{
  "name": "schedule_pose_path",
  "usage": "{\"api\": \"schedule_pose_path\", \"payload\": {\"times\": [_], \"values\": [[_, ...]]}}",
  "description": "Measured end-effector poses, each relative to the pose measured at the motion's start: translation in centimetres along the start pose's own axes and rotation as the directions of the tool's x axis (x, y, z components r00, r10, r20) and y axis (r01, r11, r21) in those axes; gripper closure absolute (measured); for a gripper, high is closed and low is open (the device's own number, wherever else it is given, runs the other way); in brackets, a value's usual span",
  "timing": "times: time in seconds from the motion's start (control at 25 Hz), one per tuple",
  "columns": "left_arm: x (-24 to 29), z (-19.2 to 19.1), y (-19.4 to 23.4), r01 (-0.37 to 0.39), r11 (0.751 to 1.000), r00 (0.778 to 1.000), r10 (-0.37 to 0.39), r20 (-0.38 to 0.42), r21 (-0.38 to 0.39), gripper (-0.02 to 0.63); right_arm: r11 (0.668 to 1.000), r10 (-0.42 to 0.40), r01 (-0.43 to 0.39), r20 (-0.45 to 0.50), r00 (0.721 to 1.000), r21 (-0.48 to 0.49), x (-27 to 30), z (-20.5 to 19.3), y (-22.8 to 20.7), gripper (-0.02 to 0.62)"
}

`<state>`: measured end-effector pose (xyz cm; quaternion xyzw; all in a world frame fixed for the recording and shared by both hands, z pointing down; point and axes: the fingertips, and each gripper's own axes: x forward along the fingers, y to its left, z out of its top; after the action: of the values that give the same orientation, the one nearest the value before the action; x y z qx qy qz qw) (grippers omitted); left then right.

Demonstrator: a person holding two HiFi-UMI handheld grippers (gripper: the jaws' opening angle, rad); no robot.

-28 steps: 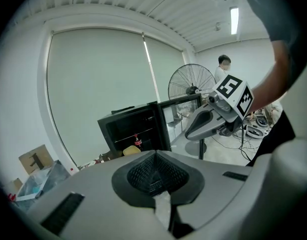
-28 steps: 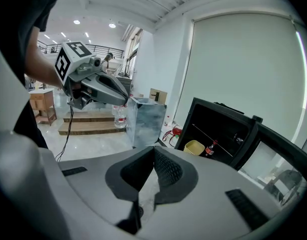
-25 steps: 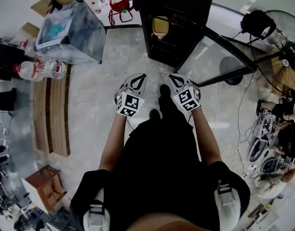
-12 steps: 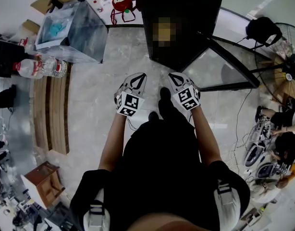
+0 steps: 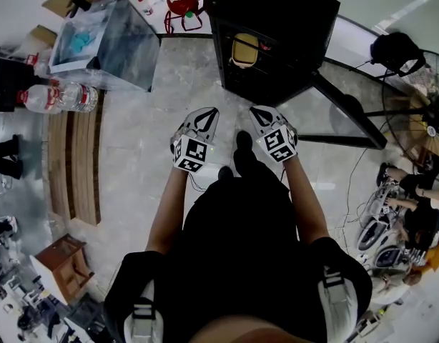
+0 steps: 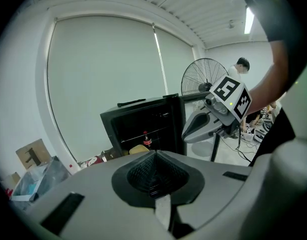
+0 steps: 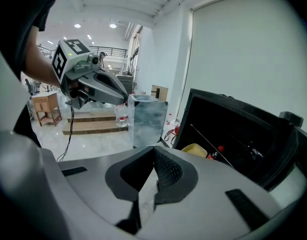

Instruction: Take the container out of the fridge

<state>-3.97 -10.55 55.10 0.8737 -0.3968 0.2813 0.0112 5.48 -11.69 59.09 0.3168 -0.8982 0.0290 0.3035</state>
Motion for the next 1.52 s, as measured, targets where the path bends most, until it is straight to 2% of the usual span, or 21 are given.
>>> {"api": "schedule_pose_path", "payload": {"times": [0.88,1.2,1.52], "values": [[4.7,0.7,3.7,-0.104,0.993,0.992,0.1,-0.077,-0.06,0.584,0.988,0.147,-0.147,0.003,0.989,-0.037,5.4,-0.1,-5.2,0.597],[6.9,1.6,4.0,-0.15,0.986,0.985,0.142,-0.097,-0.078,0.584,0.976,0.208,-0.207,0.006,0.978,-0.068,6.4,-0.5,-7.2,0.597],[8.0,1.9,3.2,-0.152,0.985,0.984,0.144,-0.104,-0.08,0.584,0.968,0.227,-0.227,-0.006,0.974,-0.106,6.7,-1.3,-8.0,0.597]]}}
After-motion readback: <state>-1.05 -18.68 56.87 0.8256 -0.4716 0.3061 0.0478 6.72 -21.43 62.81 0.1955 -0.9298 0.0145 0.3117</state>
